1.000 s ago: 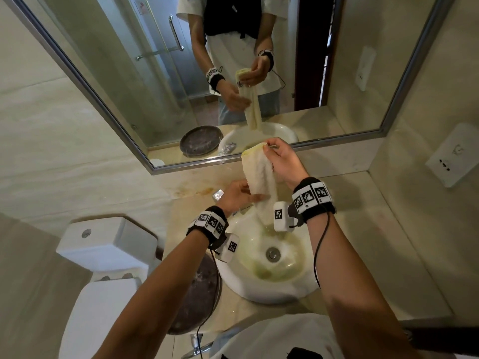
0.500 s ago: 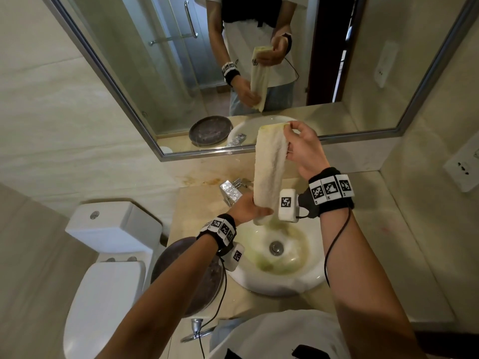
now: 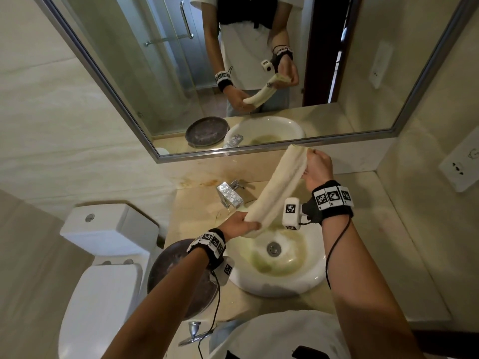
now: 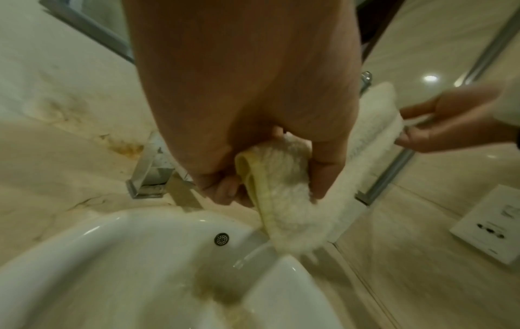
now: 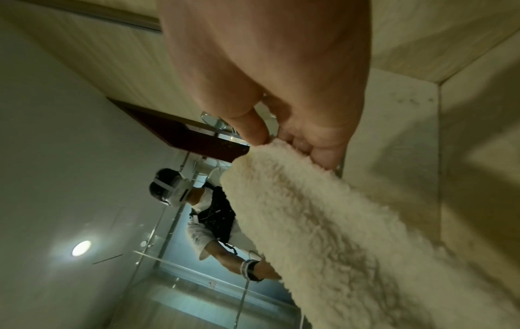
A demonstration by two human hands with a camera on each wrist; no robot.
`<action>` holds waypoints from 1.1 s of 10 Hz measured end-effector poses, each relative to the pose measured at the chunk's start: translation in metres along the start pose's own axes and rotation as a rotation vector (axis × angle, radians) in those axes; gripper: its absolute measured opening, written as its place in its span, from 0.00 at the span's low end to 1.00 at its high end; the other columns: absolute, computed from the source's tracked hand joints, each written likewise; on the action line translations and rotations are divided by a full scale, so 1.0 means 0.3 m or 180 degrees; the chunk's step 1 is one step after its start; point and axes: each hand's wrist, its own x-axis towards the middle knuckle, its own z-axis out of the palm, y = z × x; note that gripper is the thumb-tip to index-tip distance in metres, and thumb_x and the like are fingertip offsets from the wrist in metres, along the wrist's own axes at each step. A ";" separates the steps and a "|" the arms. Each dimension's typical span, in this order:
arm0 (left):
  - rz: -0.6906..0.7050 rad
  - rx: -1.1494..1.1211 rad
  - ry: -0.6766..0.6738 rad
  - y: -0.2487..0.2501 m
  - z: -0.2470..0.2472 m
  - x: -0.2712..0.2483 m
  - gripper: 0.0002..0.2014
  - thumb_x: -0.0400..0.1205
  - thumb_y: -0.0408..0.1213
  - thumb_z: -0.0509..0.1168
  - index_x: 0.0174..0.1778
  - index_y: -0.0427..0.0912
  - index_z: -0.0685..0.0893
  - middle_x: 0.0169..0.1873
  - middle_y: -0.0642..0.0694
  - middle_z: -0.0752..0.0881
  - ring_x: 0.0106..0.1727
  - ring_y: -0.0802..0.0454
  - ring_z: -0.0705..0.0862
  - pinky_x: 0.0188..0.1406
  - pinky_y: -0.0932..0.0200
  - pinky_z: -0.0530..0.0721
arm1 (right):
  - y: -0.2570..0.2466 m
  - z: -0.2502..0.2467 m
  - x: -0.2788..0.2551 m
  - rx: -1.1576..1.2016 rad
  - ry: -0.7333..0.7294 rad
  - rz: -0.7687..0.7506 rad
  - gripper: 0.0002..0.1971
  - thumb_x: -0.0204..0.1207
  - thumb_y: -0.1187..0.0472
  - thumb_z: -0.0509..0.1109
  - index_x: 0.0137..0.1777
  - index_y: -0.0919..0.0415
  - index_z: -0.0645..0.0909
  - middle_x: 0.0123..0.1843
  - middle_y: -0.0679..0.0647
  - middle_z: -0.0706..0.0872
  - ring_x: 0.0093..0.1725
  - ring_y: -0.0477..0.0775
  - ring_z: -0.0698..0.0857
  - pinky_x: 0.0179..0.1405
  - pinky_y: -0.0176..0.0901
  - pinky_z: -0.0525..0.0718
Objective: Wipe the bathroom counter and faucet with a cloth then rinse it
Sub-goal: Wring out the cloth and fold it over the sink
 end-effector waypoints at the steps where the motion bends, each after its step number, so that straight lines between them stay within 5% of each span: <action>1: -0.0147 -0.0370 0.0075 -0.026 -0.015 -0.012 0.14 0.74 0.45 0.78 0.51 0.42 0.92 0.45 0.49 0.91 0.46 0.51 0.88 0.45 0.63 0.83 | 0.041 -0.036 0.023 0.0129 0.0064 0.0189 0.07 0.73 0.67 0.69 0.50 0.66 0.83 0.41 0.60 0.86 0.40 0.57 0.84 0.29 0.39 0.85; 2: -0.0236 -0.0872 0.0269 -0.061 -0.031 -0.017 0.27 0.70 0.50 0.82 0.58 0.36 0.90 0.56 0.48 0.91 0.55 0.47 0.90 0.62 0.51 0.85 | 0.088 -0.076 0.058 0.0183 0.0097 0.0319 0.09 0.65 0.68 0.72 0.47 0.67 0.85 0.53 0.66 0.89 0.54 0.64 0.89 0.51 0.57 0.90; 3: -0.0212 -0.1283 0.0234 -0.045 -0.034 -0.039 0.21 0.77 0.38 0.78 0.65 0.38 0.86 0.59 0.42 0.91 0.60 0.43 0.90 0.64 0.45 0.86 | 0.130 -0.089 0.101 0.0448 0.0102 0.0469 0.06 0.81 0.67 0.62 0.44 0.60 0.79 0.47 0.60 0.85 0.55 0.61 0.85 0.48 0.50 0.88; 4: -0.0176 -0.1505 0.0284 -0.026 -0.034 -0.040 0.23 0.77 0.34 0.77 0.68 0.41 0.83 0.60 0.40 0.90 0.60 0.40 0.89 0.62 0.38 0.87 | 0.131 -0.087 0.106 0.0433 0.0244 0.0446 0.11 0.85 0.66 0.54 0.44 0.56 0.75 0.44 0.53 0.80 0.47 0.57 0.83 0.40 0.45 0.83; 5: -0.0151 -0.1439 0.0493 -0.009 -0.035 -0.035 0.24 0.75 0.37 0.78 0.68 0.42 0.84 0.56 0.41 0.92 0.58 0.40 0.90 0.59 0.36 0.88 | 0.150 -0.081 0.123 0.0331 0.0249 0.0488 0.09 0.83 0.65 0.57 0.44 0.59 0.77 0.44 0.55 0.82 0.48 0.59 0.83 0.42 0.47 0.86; 6: -0.0106 -0.1289 0.0620 0.019 -0.033 -0.024 0.22 0.72 0.45 0.78 0.59 0.39 0.88 0.52 0.34 0.91 0.54 0.38 0.90 0.55 0.39 0.90 | 0.158 -0.080 0.102 0.0420 -0.0041 0.0455 0.12 0.80 0.60 0.66 0.59 0.65 0.80 0.52 0.62 0.86 0.53 0.62 0.86 0.50 0.56 0.88; 7: -0.0137 -0.1417 0.0715 0.082 -0.037 -0.020 0.17 0.80 0.39 0.73 0.58 0.31 0.86 0.42 0.34 0.88 0.38 0.46 0.87 0.42 0.52 0.89 | 0.176 -0.052 0.064 0.0003 -0.0497 0.0224 0.10 0.86 0.57 0.66 0.63 0.59 0.78 0.60 0.61 0.86 0.57 0.60 0.86 0.57 0.59 0.86; 8: -0.0286 -0.1684 0.0760 0.153 -0.040 -0.008 0.15 0.81 0.36 0.71 0.60 0.29 0.84 0.43 0.36 0.89 0.38 0.46 0.89 0.38 0.58 0.88 | 0.211 -0.020 0.032 -0.0419 -0.1110 0.0131 0.05 0.86 0.55 0.66 0.56 0.55 0.80 0.61 0.62 0.86 0.57 0.60 0.86 0.59 0.60 0.85; 9: -0.0408 -0.2073 0.0789 0.225 -0.038 -0.008 0.07 0.83 0.33 0.69 0.53 0.33 0.84 0.32 0.41 0.90 0.30 0.50 0.89 0.34 0.59 0.88 | 0.245 0.011 0.005 -0.0600 -0.1636 0.0147 0.03 0.84 0.55 0.69 0.52 0.53 0.81 0.54 0.61 0.87 0.52 0.60 0.85 0.56 0.58 0.82; 11: -0.0345 -0.2723 0.0804 0.286 -0.051 -0.017 0.06 0.85 0.32 0.63 0.54 0.36 0.83 0.34 0.40 0.91 0.29 0.49 0.90 0.28 0.62 0.87 | 0.239 0.057 -0.037 -0.0600 -0.2254 0.0040 0.03 0.85 0.61 0.68 0.48 0.55 0.79 0.43 0.53 0.87 0.43 0.53 0.83 0.46 0.46 0.81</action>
